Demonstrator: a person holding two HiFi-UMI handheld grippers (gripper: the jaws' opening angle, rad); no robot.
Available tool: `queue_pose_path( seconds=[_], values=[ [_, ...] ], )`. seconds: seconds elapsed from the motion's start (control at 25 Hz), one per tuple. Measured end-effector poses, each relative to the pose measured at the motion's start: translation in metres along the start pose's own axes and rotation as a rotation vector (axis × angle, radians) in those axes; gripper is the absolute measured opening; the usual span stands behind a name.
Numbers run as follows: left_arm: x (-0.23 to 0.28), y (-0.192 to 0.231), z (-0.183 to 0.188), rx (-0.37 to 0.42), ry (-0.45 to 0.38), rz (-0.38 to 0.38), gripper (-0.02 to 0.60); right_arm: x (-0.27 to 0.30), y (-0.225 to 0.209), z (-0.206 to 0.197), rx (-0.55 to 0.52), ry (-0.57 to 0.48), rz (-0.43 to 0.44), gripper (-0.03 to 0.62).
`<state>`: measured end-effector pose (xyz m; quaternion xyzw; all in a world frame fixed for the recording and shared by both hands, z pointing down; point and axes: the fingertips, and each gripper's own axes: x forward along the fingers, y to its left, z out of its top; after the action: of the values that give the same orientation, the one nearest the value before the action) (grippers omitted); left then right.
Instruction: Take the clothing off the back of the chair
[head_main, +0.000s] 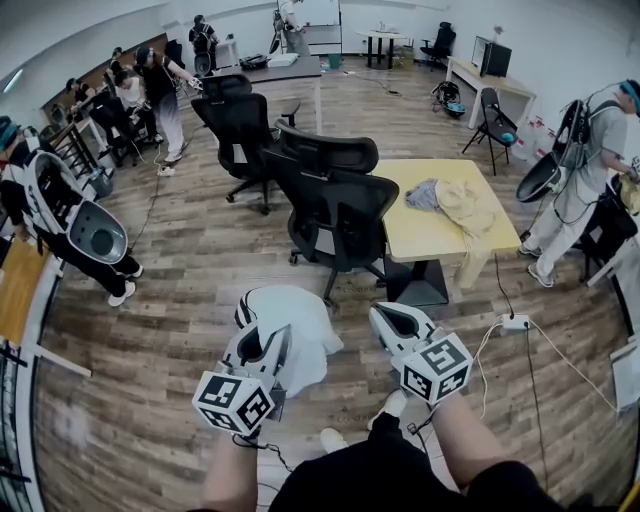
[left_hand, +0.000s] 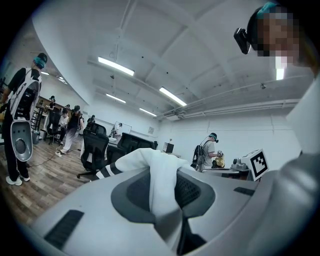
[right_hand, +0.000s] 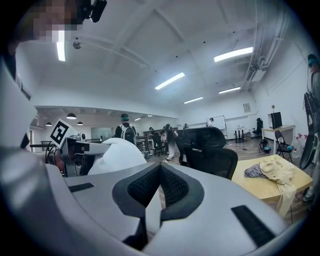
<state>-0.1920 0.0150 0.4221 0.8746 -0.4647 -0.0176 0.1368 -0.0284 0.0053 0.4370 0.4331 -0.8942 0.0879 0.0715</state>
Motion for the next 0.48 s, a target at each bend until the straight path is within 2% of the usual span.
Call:
queue_pose_path(
  seconds=[0.48],
  values=[
    [-0.0066, 0.0027, 0.0028, 0.003, -0.009, 0.010, 0.095, 0.0008, 0.0069, 0.0008, -0.005, 0.003, 0.006, 0.012]
  ],
)
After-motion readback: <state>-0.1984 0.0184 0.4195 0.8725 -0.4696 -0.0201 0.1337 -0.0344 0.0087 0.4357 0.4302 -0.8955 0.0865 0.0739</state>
